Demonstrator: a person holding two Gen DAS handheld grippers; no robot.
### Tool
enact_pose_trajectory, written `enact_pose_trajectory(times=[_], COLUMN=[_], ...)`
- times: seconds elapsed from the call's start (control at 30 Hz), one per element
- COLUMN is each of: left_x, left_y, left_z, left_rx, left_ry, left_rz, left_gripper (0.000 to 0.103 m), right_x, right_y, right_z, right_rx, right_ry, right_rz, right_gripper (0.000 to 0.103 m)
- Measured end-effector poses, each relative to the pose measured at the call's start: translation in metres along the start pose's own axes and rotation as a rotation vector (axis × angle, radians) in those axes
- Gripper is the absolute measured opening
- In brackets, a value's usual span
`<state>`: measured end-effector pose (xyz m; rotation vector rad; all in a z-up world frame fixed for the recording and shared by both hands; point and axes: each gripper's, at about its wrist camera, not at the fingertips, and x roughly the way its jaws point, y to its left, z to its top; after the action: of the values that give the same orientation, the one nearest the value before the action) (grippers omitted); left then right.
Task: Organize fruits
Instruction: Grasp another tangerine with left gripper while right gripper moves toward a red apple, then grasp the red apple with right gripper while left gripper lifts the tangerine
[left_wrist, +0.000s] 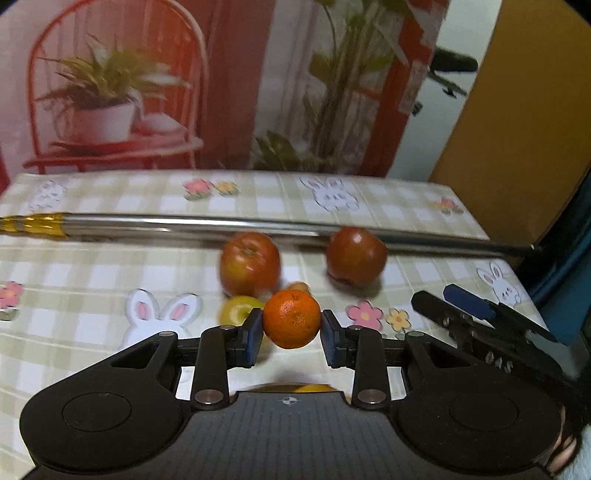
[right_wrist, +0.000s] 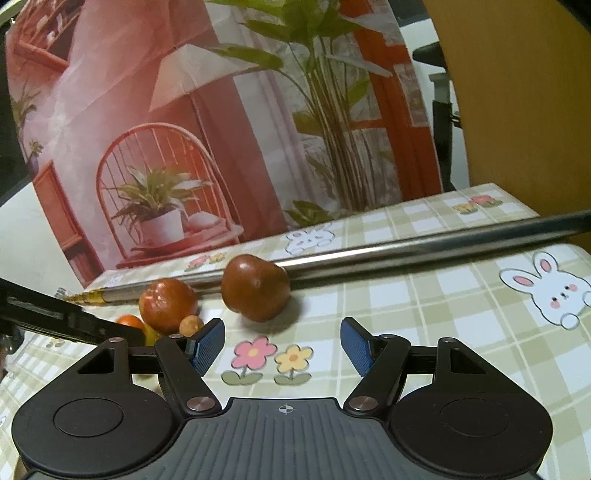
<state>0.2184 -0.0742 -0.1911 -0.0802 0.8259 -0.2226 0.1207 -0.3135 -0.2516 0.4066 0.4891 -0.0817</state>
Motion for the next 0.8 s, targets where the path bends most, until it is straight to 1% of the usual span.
enact_pose_trajectory(times=[0.1, 0.17, 0.3, 0.43, 0.63, 0.67, 0.8], left_x=[-0.018, -0.027, -0.039, -0.042, -0.046, -0.047, -0.050], left_y=[0.012, 0.020, 0.038, 0.048, 0.057, 0.059, 0.065], left_z=[-0.002, -0.003, -0.003, -0.002, -0.008, -0.010, -0.015], left_rx=[-0.015, -0.029, -0.071, -0.098, -0.126, -0.129, -0.152], left_ry=[-0.035, -0.049, -0.062, -0.069, -0.077, -0.077, -0.077], left_rz=[0.028, 0.045, 0.063, 0.078, 0.078, 0.077, 0.070], left_gripper=[0.035, 0.035, 0.035, 0.035, 0.035, 0.035, 0.035], right_x=[0.008, 0.014, 0.036, 0.064, 0.099, 0.103, 0.116], right_y=[0.001, -0.002, -0.015, -0.026, -0.020, -0.019, -0.014], right_z=[0.006, 0.012, 0.025, 0.036, 0.042, 0.043, 0.045], right_rx=[-0.005, 0.013, 0.100, 0.189, 0.203, 0.206, 0.229], right_ry=[-0.014, -0.021, -0.017, 0.033, 0.122, 0.128, 0.161], right_rz=[0.020, 0.034, 0.063, 0.086, 0.100, 0.103, 0.106], right_gripper=[0.066, 0.066, 0.066, 0.066, 0.068, 0.071, 0.069])
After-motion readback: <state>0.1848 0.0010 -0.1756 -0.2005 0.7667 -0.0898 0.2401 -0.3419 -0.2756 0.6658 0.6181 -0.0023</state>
